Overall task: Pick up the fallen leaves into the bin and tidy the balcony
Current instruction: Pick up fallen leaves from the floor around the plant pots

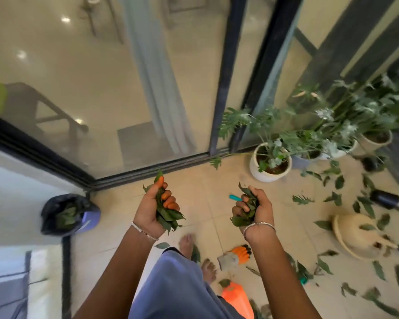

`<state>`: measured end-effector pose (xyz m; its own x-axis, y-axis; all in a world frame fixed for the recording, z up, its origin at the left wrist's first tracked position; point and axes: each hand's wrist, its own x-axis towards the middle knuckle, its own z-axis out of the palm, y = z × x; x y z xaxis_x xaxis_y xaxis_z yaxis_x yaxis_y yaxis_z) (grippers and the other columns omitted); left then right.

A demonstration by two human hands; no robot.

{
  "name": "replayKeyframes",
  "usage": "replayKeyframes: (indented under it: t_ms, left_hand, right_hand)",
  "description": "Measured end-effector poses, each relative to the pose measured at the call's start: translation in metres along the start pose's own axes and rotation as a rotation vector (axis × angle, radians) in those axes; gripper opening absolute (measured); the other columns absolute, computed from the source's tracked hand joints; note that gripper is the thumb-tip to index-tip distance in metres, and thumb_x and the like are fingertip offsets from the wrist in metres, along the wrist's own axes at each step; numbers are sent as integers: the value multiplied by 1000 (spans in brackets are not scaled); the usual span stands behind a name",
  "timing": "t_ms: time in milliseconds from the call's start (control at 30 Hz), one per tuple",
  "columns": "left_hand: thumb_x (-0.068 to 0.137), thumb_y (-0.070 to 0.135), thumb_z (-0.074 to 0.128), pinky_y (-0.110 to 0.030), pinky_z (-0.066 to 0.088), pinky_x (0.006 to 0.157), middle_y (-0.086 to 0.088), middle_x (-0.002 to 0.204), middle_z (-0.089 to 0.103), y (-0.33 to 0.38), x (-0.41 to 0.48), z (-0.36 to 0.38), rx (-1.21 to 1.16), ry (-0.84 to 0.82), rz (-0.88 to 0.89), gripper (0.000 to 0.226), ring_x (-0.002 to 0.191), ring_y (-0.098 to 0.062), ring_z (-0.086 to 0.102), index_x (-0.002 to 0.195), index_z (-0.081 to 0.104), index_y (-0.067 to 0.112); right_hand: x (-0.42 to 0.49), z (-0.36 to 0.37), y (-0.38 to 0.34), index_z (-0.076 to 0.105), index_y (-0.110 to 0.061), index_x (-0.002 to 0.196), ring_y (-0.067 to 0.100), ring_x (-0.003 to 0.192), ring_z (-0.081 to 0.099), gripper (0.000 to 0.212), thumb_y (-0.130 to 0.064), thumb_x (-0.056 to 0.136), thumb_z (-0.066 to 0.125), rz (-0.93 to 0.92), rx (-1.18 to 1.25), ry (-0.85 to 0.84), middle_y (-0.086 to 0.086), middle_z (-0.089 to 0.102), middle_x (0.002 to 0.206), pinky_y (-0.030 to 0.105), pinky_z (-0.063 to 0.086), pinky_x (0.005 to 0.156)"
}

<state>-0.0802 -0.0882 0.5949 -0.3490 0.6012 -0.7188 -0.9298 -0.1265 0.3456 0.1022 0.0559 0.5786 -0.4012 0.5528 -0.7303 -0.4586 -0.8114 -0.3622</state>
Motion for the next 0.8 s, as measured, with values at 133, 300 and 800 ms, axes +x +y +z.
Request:
replayKeyframes:
  t_ms: [133,300,800]
  left_hand:
    - [92,40,60,-15,32,39,6,50,34,40,-45,-37,-113,74,85,37,36,-8,33,64,48,19]
    - [93,39,61,-15,31,39,6,49,34,94,-81,-101,-207,184,196,38,36,-8,32,63,47,19]
    - [100,33,50,-11,31,34,4,40,32,260,-149,-336,-469,401,326,39,29,-9,31,65,41,17]
  right_hand:
    - [-17,44,46,52,-14,69,9,37,35,22,-24,88,56,113,-89,-68,-3,44,57,18,23,41]
    - [-29,104,106,49,-15,66,9,36,35,24,-21,89,53,200,-204,-166,-2,44,56,18,25,39]
    - [-59,215,383,52,-13,70,10,38,38,18,-20,86,54,377,-407,-97,0,48,56,15,27,42]
